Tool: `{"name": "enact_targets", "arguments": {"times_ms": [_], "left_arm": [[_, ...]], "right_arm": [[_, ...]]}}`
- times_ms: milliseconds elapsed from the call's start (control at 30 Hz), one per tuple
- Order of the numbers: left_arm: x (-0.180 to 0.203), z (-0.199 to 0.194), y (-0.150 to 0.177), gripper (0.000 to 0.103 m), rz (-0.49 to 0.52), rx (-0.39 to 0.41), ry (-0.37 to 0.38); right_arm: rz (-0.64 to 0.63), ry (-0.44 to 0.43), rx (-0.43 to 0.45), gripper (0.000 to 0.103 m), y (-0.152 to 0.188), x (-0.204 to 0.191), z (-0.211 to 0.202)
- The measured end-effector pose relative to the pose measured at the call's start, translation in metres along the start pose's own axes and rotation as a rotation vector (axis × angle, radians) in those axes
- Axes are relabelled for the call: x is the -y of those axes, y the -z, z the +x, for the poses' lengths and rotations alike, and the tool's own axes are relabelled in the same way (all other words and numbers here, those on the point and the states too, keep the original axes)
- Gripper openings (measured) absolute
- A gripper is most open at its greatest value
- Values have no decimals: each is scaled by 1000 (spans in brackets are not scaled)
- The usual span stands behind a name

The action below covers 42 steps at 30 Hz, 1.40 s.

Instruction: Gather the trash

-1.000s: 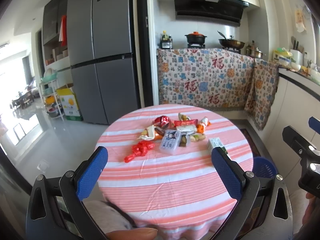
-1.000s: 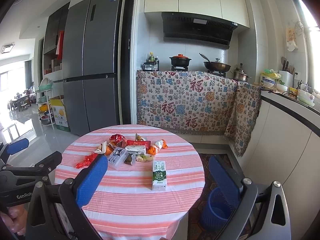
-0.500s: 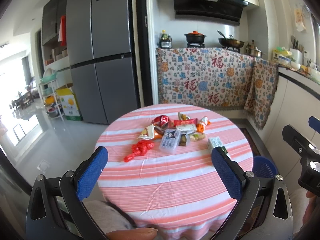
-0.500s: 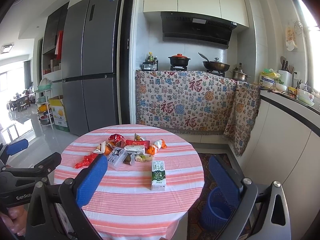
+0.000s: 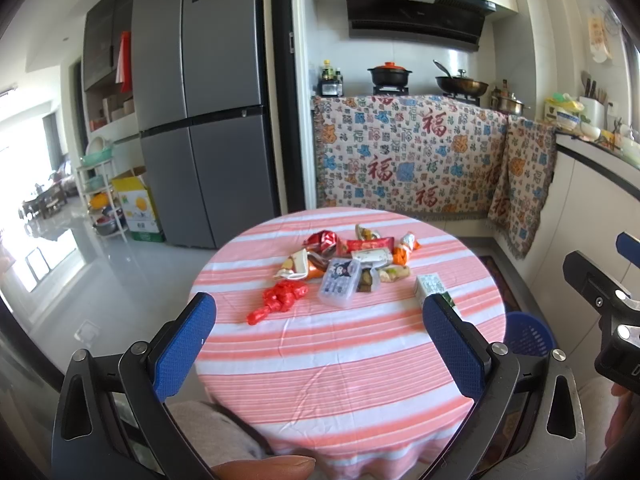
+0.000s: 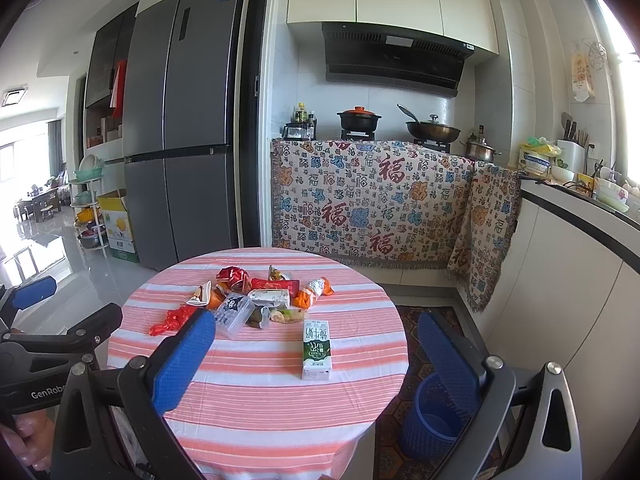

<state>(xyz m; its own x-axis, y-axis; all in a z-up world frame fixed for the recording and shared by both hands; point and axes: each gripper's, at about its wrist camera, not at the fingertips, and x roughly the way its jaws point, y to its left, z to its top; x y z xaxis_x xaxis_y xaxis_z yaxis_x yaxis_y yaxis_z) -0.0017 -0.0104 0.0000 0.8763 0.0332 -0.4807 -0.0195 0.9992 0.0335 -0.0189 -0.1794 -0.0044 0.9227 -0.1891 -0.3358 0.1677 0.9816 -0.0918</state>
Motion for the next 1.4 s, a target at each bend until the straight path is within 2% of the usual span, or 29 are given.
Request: {"name": "enact_targets", "arguments": {"times_ms": [1400], "left_arm": [[5, 5, 8, 103, 12, -7, 3]], "right_arm": [[-7, 3, -19, 103, 0, 0, 1]]}}
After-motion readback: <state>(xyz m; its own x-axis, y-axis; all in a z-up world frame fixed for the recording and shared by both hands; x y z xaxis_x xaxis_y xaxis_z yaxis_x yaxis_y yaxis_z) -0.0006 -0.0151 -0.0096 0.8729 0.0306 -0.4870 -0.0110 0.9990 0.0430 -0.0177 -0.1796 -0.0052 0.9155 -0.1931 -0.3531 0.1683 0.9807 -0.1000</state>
